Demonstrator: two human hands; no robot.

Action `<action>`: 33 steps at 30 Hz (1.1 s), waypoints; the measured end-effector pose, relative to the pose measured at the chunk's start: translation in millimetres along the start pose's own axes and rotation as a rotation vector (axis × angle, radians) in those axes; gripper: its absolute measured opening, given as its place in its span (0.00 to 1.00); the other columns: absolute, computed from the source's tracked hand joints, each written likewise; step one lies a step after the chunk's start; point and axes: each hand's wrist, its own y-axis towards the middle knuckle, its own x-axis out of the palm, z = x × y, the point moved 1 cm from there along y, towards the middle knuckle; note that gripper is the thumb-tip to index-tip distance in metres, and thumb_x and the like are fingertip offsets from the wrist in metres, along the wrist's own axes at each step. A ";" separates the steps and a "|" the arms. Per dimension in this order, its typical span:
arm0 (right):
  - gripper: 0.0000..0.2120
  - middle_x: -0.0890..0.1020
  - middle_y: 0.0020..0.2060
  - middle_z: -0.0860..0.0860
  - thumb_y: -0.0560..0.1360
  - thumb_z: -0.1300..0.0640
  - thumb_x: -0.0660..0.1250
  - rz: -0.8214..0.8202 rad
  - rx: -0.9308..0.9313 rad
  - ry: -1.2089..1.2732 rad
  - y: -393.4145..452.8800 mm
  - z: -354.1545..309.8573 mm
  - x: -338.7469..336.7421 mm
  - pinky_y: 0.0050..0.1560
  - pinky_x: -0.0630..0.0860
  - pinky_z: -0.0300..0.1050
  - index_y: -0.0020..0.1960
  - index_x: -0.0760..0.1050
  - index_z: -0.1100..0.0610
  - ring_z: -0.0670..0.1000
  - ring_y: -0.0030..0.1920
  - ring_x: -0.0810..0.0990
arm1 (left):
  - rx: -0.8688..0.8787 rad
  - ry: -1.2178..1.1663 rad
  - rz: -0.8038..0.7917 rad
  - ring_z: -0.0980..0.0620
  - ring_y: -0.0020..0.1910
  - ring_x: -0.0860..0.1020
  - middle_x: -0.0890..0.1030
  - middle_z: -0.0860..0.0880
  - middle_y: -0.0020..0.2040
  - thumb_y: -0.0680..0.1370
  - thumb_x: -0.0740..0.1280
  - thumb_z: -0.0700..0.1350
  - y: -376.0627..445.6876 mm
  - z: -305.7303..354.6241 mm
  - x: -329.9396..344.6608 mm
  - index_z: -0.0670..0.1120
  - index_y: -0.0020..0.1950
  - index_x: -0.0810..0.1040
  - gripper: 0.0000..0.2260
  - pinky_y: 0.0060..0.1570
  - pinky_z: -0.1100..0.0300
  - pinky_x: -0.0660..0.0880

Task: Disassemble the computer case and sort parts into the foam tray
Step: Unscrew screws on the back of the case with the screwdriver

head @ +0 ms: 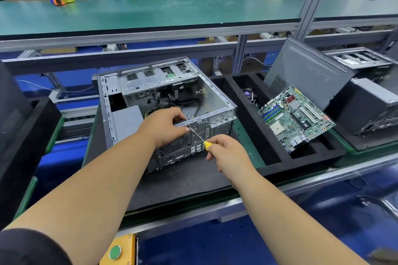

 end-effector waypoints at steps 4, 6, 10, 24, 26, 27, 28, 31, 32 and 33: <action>0.05 0.83 0.35 0.47 0.76 0.51 0.64 0.024 -0.042 -0.064 -2.4 0.2 1.3 0.31 0.71 0.43 0.44 0.77 0.43 0.42 0.26 0.71 | 0.007 -0.003 -0.005 0.58 0.48 0.78 0.80 0.62 0.46 0.71 0.73 0.57 0.1 -0.6 -0.2 0.60 0.48 0.77 0.09 0.49 0.57 0.76; 0.04 0.83 0.38 0.49 0.75 0.49 0.63 0.037 -0.073 -0.135 -3.6 0.0 1.7 0.32 0.72 0.46 0.44 0.76 0.42 0.43 0.29 0.72 | 0.007 -0.005 -0.004 0.58 0.48 0.78 0.80 0.62 0.46 0.71 0.73 0.57 0.3 -0.6 -0.4 0.61 0.46 0.76 0.08 0.49 0.57 0.75; 0.05 0.81 0.37 0.47 0.73 0.48 0.62 0.054 -0.119 -0.213 -5.3 -0.6 4.4 0.37 0.76 0.52 0.46 0.76 0.41 0.46 0.33 0.75 | 0.003 -0.011 -0.001 0.59 0.47 0.78 0.80 0.64 0.44 0.71 0.74 0.56 0.8 -0.7 -0.4 0.62 0.45 0.76 0.08 0.45 0.59 0.75; 0.04 0.82 0.38 0.49 0.75 0.48 0.63 0.066 -0.082 -0.208 -1.7 3.0 2.4 0.40 0.76 0.50 0.46 0.76 0.43 0.49 0.38 0.78 | 0.000 -0.022 -0.013 0.58 0.48 0.78 0.80 0.61 0.47 0.71 0.74 0.56 0.6 0.4 -0.8 0.60 0.47 0.76 0.09 0.52 0.55 0.77; 0.04 0.83 0.39 0.49 0.75 0.48 0.63 0.057 -0.078 -0.196 -1.9 2.3 2.5 0.39 0.75 0.48 0.46 0.76 0.43 0.48 0.37 0.77 | -0.005 -0.027 -0.015 0.58 0.49 0.79 0.81 0.61 0.47 0.71 0.74 0.56 0.5 0.9 -1.1 0.59 0.48 0.77 0.09 0.52 0.54 0.77; 0.04 0.83 0.39 0.50 0.74 0.49 0.63 0.054 -0.074 -0.187 -1.9 1.8 2.8 0.38 0.75 0.48 0.46 0.76 0.43 0.47 0.35 0.76 | -0.007 -0.029 -0.015 0.57 0.49 0.79 0.81 0.61 0.48 0.71 0.74 0.56 0.4 1.1 -1.1 0.59 0.48 0.77 0.09 0.53 0.54 0.77; 0.04 0.83 0.39 0.50 0.74 0.49 0.62 0.053 -0.069 -0.179 -1.9 1.4 3.0 0.37 0.74 0.47 0.46 0.76 0.43 0.47 0.34 0.75 | -0.007 -0.031 -0.016 0.57 0.49 0.79 0.81 0.60 0.48 0.71 0.74 0.55 0.2 1.4 -1.1 0.58 0.48 0.77 0.10 0.53 0.54 0.77; 0.04 0.83 0.39 0.49 0.75 0.49 0.63 0.056 -0.049 -0.165 -2.2 1.0 3.2 0.34 0.72 0.44 0.45 0.77 0.43 0.44 0.32 0.74 | -0.007 -0.024 -0.014 0.57 0.49 0.79 0.81 0.60 0.48 0.71 0.74 0.56 0.0 1.8 -1.1 0.59 0.48 0.77 0.09 0.53 0.54 0.77; 0.04 0.83 0.38 0.48 0.75 0.49 0.63 0.057 -0.042 -0.152 -2.3 0.9 3.2 0.34 0.71 0.43 0.45 0.77 0.43 0.41 0.31 0.74 | -0.007 -0.024 -0.013 0.57 0.49 0.79 0.81 0.60 0.48 0.71 0.74 0.56 0.1 1.7 -1.0 0.59 0.48 0.77 0.09 0.53 0.54 0.77; 0.04 0.83 0.38 0.47 0.76 0.49 0.64 0.059 -0.037 -0.132 -2.4 0.5 3.1 0.35 0.71 0.42 0.45 0.77 0.43 0.39 0.31 0.74 | -0.008 -0.026 -0.013 0.57 0.49 0.79 0.81 0.60 0.48 0.71 0.74 0.56 0.2 1.5 -1.1 0.59 0.48 0.77 0.10 0.53 0.54 0.77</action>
